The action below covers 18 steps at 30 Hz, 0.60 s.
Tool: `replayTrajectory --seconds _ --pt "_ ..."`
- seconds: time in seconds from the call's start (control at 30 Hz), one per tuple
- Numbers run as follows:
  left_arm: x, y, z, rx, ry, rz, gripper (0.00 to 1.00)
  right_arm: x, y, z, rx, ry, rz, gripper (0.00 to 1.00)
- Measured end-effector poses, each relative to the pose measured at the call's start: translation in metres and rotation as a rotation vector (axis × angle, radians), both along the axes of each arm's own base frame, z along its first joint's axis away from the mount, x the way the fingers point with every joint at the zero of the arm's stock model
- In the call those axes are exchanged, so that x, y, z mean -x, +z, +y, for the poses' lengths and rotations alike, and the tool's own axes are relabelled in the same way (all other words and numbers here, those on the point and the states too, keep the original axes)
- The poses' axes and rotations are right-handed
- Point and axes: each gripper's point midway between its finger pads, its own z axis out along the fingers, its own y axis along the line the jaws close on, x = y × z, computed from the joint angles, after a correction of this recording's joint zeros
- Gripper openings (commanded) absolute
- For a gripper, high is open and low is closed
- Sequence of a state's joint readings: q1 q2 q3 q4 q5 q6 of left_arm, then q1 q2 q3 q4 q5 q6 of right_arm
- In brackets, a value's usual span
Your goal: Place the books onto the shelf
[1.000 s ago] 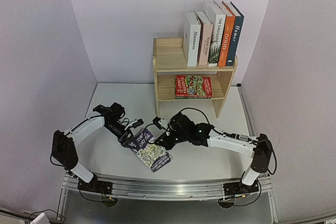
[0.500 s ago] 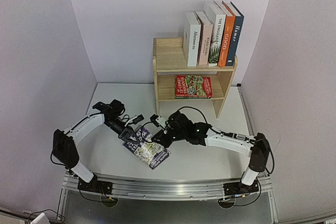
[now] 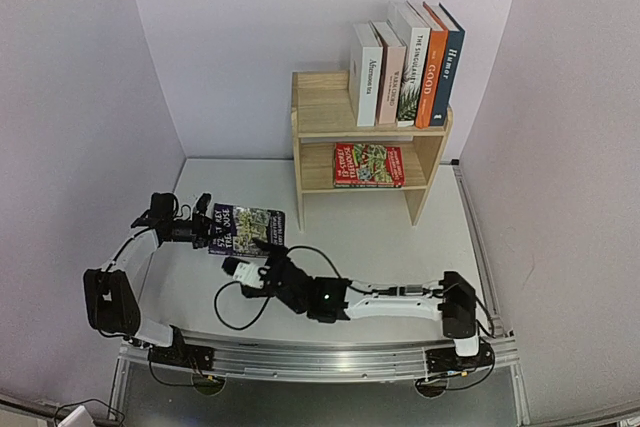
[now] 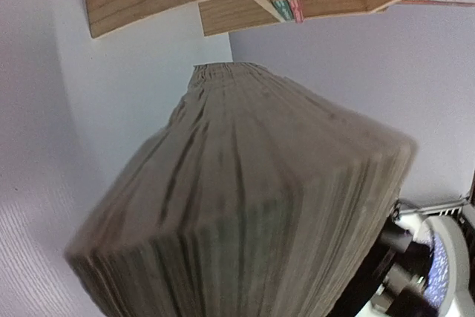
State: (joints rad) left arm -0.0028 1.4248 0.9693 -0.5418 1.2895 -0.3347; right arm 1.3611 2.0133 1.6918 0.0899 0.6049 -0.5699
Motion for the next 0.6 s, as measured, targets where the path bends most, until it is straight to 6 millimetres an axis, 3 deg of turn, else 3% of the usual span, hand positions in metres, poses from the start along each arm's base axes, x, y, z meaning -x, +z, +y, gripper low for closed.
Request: replayTrajectory --seconds 0.1,0.23,0.3,0.4,0.6 --pt "-0.006 -0.003 0.008 0.050 0.051 0.071 0.00 0.016 -0.042 0.035 0.126 0.053 -0.165 0.77" --pt "-0.010 0.006 0.009 0.079 0.062 0.077 0.00 -0.009 -0.084 0.047 0.261 0.015 -0.304 0.61" --pt "-0.010 0.013 0.009 0.087 0.060 0.058 0.00 -0.027 -0.086 0.050 0.290 -0.030 -0.373 0.60" --pt "-0.008 0.022 0.008 0.098 0.054 0.039 0.00 -0.050 -0.073 0.053 0.308 -0.103 -0.487 0.63" --pt "-0.006 0.031 0.009 0.117 0.042 0.013 0.00 -0.052 -0.066 0.053 0.358 -0.161 -0.618 0.68"
